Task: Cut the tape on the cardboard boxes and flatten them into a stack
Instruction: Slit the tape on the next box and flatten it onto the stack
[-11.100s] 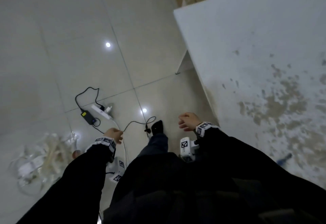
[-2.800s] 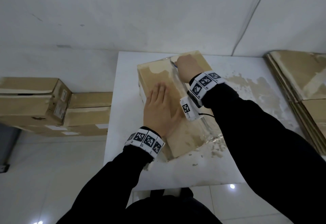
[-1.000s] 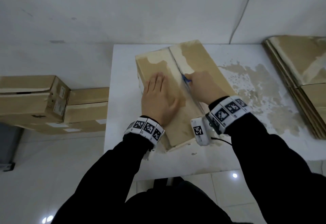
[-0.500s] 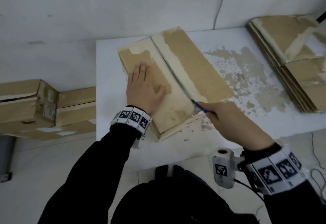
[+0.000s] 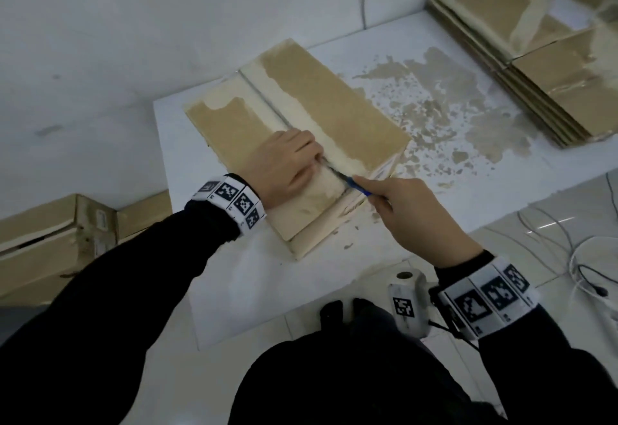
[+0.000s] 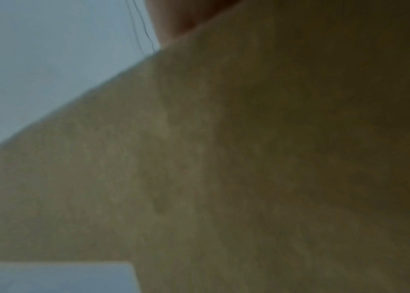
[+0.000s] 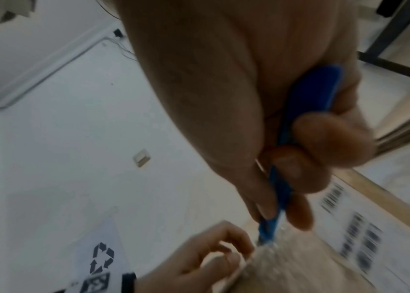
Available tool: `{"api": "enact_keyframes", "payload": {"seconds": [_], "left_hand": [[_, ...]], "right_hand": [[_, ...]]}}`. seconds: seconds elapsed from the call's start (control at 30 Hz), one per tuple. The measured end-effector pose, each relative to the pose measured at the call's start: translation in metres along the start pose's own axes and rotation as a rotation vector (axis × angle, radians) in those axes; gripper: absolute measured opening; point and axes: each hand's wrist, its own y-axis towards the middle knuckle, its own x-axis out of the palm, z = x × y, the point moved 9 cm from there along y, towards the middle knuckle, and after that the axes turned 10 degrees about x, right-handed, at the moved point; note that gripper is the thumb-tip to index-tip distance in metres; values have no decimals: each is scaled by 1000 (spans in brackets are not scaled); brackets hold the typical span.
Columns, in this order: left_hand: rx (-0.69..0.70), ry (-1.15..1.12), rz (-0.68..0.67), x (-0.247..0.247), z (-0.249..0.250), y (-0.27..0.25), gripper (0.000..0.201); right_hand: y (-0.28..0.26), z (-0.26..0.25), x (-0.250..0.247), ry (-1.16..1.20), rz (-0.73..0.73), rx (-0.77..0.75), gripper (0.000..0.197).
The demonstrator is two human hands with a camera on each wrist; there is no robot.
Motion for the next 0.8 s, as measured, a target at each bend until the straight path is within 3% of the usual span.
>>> {"api": "enact_keyframes", "payload": {"seconds": [0.1,0.2,0.33,0.5,0.67,0.73,0.8], "left_hand": [[-10,-38,12,4,-1,-4,31],[-18,-31,25,3,-3,-4,34],[-79,-65,53,1,-9,8,31],[-99,-66,154,-6,-12,10,36],[-123,-42,170,-9,-14,11,38],[-127,-11,173,-9,-14,10,38],[-130,19,185,-10,-12,11,38]], "right_hand": [[-5,1,-9,-137,-8,-14,45],[-6,3,-11,-119,-68,8,43],[1,10,-6,29,-196,40,41],[9,32,3,443,-362,187,37],[0,21,5,320,-238,73,39],[-7,25,9,354,-297,87,39],[-6,33,14,541,-397,181,38]]}}
